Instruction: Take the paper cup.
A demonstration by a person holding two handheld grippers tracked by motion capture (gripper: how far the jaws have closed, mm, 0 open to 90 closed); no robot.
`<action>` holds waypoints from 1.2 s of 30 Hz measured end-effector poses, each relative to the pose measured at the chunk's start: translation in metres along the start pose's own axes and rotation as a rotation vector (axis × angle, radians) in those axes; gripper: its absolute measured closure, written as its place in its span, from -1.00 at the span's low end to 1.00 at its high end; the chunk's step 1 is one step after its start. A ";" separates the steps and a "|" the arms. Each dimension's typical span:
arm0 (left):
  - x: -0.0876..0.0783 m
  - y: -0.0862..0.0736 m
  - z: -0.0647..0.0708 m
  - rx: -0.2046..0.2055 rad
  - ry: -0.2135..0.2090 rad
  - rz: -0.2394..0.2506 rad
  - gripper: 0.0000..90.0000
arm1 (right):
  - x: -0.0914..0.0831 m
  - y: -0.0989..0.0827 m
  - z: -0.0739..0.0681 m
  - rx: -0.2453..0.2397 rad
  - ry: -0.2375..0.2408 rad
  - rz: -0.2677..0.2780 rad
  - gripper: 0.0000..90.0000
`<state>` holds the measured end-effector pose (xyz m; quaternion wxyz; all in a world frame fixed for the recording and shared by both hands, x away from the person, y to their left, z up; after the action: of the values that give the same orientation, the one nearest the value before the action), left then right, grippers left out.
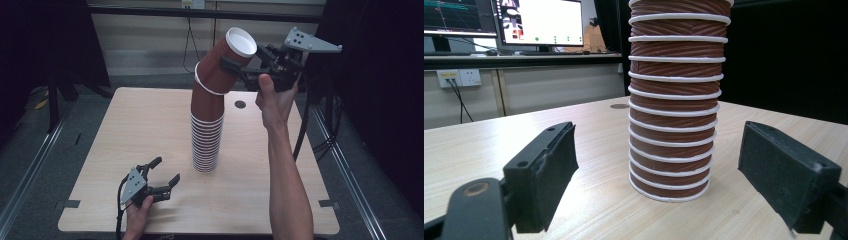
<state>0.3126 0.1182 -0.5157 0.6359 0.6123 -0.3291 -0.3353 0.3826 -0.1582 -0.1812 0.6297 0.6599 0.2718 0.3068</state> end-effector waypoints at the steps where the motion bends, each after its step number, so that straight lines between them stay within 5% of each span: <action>1: 0.000 0.000 0.000 0.000 0.000 0.000 -0.66 | 0.000 0.000 0.000 0.000 0.000 0.000 -0.51; 12: 0.000 0.000 0.000 0.000 -0.001 0.000 -0.66 | -0.014 0.005 0.007 0.019 -0.012 0.011 -0.51; 36: 0.000 0.000 0.000 -0.001 -0.003 -0.002 -0.66 | -0.041 -0.001 0.031 0.015 -0.140 -0.028 -0.51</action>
<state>0.3127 0.1180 -0.5157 0.6353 0.6120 -0.3292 -0.3368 0.3783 -0.2093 -0.1855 0.6463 0.6806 0.2386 0.2492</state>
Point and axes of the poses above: each handheld gripper's, and its own axes: x roughly forward along the jaws, y roughly out of its top, z roughly to its right, the point moved 4 cm from there along x, roughly forward along the jaws, and after that the axes turned 9 degrees about -y, right-handed, at the moved point
